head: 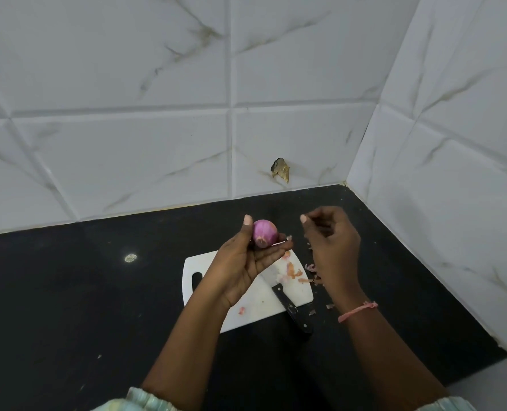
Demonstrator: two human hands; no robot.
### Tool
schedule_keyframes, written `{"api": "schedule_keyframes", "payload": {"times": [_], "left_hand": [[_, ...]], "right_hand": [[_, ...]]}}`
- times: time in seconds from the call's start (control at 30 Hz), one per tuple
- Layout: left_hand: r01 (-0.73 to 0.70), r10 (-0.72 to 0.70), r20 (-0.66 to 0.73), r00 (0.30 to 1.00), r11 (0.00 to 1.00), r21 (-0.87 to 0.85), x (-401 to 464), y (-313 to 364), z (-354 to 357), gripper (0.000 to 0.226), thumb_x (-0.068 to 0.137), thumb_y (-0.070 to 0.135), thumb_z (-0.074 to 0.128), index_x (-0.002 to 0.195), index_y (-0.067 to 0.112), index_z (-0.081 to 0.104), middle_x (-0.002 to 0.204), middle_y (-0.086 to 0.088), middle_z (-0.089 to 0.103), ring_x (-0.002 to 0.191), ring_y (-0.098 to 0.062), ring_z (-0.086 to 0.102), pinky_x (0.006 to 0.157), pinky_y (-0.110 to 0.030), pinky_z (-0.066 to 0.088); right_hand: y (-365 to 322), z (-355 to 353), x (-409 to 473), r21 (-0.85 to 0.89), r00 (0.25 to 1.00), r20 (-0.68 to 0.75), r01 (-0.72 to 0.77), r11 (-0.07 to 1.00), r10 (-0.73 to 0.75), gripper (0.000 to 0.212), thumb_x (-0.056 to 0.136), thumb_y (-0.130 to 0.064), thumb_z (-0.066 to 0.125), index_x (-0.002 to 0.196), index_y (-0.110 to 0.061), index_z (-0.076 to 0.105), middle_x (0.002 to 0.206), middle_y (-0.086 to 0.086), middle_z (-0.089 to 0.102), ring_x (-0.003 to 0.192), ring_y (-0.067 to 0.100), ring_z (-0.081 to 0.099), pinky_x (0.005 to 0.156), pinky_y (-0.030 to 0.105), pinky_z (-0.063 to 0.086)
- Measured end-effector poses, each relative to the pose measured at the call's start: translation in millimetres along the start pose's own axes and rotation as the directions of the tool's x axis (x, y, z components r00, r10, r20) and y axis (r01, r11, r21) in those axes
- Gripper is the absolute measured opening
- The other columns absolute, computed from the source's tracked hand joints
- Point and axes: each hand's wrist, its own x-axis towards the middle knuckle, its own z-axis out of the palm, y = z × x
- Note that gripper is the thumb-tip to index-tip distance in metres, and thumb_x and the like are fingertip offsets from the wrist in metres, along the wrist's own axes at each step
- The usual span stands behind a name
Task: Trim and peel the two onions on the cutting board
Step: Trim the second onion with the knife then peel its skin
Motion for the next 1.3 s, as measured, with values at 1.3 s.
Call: {"api": "schedule_keyframes", "payload": {"times": [1.3], "left_hand": [[-0.366,0.353,0.097,0.931,0.897,0.248,5,-3,-9,0.046,0.086,0.034,0.060,0.126,0.011,0.065,0.125,-0.014,0.069,0.111,-0.023,0.067,0.089,-0.028,0.056]], "right_hand": [[-35,9,-14,0.255,0.969,0.208,0.076,0.964,-0.132,0.011,0.086,-0.013,0.070,0.096,-0.019,0.071,0.096,-0.005,0.070,0.091,0.005,0.067,0.076,0.011,0.051]]}}
